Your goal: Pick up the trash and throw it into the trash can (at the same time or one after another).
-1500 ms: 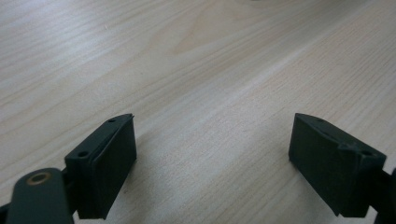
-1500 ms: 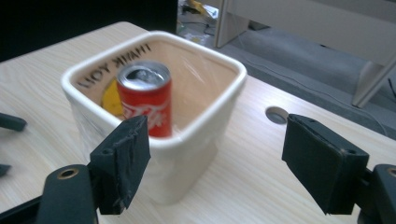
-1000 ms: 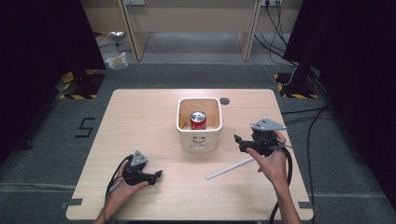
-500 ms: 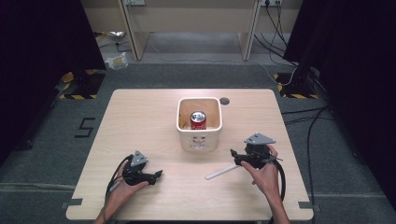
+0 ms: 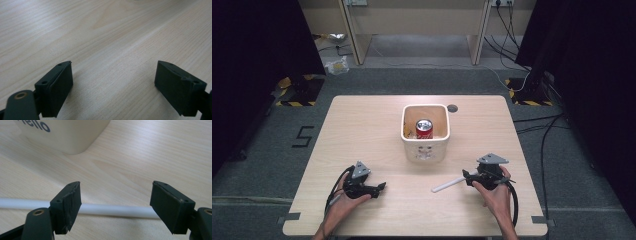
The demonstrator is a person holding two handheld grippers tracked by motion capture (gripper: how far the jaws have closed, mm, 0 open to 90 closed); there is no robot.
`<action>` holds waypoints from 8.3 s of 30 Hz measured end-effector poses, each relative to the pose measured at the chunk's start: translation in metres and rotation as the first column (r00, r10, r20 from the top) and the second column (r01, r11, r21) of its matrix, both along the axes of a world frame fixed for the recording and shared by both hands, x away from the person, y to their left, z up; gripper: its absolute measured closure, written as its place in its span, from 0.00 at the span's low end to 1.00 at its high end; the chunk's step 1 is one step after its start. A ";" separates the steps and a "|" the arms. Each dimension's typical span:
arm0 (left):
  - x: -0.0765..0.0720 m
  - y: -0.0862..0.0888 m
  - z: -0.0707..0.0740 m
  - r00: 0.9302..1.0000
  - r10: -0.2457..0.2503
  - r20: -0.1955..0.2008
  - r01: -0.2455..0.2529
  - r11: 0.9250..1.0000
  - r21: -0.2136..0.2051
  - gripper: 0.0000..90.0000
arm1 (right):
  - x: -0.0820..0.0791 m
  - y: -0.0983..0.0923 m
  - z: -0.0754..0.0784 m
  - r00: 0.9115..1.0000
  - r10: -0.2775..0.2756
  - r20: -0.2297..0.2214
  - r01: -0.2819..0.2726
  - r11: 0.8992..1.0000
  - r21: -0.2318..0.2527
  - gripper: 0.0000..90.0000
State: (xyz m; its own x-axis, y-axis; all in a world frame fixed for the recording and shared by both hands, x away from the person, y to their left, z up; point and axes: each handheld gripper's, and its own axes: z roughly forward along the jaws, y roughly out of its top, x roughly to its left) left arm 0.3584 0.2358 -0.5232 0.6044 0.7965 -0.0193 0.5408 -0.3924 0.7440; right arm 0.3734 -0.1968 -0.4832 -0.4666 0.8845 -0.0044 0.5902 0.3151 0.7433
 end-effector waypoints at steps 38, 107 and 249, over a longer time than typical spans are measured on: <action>0.000 0.000 0.000 1.000 0.000 0.000 0.000 1.000 0.000 0.16 | 0.004 -0.001 -0.028 0.990 -0.125 -0.070 0.131 0.988 0.079 0.29; 0.001 0.000 0.000 1.000 -0.003 -0.001 0.002 1.000 -0.002 0.16 | 0.013 0.016 -0.032 0.965 -0.262 0.010 0.262 0.965 0.016 0.54; 0.001 0.000 0.000 1.000 -0.003 -0.002 0.003 1.000 -0.001 0.16 | 0.126 0.128 0.129 0.982 0.187 -0.018 -0.188 0.982 -0.036 0.86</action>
State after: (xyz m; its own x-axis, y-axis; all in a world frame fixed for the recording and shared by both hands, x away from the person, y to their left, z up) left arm 0.3591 0.2358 -0.5229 0.6069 0.7945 -0.0218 0.5414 -0.3932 0.7431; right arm 0.4998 -0.0685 -0.3545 -0.6245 0.7805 -0.0273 0.5289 0.4484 0.7206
